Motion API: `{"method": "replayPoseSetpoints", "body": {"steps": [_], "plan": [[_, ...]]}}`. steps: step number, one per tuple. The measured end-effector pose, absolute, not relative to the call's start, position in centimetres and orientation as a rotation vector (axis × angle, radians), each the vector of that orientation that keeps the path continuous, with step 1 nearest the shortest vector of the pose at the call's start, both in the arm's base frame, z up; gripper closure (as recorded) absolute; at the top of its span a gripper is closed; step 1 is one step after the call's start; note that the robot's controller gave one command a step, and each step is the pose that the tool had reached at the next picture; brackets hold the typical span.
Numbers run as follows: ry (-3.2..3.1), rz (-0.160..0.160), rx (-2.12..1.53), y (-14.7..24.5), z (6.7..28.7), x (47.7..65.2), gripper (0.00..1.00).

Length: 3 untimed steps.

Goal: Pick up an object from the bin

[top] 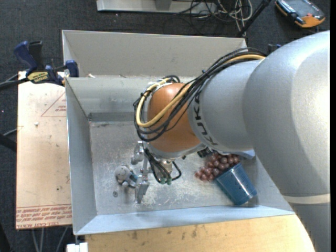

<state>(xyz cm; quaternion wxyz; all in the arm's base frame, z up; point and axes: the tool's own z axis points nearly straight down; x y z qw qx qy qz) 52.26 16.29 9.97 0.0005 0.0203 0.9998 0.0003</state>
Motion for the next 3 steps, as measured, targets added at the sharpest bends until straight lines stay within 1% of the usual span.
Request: {"method": "replayPoseSetpoints", "body": {"steps": [1,2,3], "plan": [[3.12,0.004,0.317,17.42,7.56,51.04,0.0],[3.129,0.012,0.185,16.77,7.39,51.95,1.0],[3.129,0.012,0.185,16.77,7.39,51.94,1.0]]}}
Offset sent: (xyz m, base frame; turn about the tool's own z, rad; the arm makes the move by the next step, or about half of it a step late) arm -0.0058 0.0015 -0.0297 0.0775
